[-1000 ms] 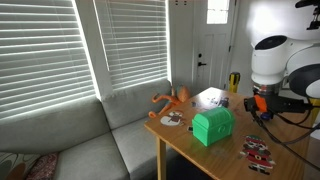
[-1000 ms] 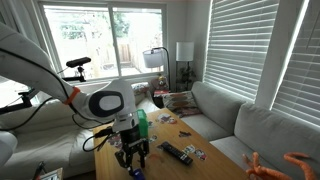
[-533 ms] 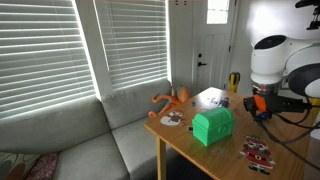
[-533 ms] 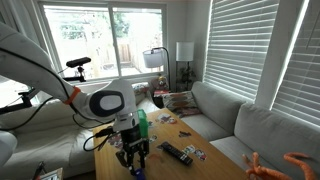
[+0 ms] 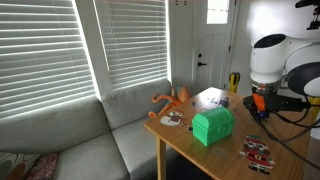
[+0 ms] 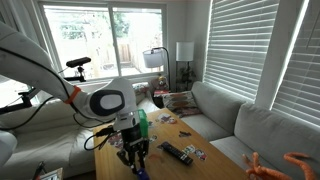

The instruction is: Place the blue toy car upside down

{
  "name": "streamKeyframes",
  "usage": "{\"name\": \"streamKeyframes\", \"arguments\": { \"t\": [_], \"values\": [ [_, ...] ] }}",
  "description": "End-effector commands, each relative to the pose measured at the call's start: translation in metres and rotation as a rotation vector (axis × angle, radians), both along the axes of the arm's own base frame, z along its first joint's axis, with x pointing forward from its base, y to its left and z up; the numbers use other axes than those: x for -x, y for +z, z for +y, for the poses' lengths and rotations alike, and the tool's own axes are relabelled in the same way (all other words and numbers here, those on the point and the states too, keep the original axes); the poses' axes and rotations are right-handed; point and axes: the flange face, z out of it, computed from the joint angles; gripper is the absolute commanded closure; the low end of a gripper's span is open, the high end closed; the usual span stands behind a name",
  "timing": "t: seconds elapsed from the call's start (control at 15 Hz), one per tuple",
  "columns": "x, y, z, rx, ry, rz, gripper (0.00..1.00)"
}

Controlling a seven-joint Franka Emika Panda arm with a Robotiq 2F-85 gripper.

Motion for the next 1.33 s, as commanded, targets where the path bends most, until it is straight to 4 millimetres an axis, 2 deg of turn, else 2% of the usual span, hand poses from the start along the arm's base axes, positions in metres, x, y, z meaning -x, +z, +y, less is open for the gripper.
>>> {"name": "streamKeyframes", "arguments": {
  "t": [0.0,0.47,0.67,1.0,1.07,1.13,1.27],
  "values": [
    [-0.004,0.011,-0.003,-0.049,-0.032,-0.028,0.89],
    [-0.005,0.052,-0.014,-0.369,-0.129,-0.163,0.89],
    [0.002,0.063,-0.023,-0.527,-0.143,-0.201,0.89],
    [0.019,0.071,-0.045,-0.785,-0.106,-0.271,0.89],
    [0.021,0.07,-0.051,-0.791,-0.108,-0.274,0.89],
    [0.009,0.067,-0.047,-0.73,-0.127,-0.251,0.64],
    [0.014,0.066,-0.054,-0.756,-0.121,-0.261,0.64]
  ]
}}
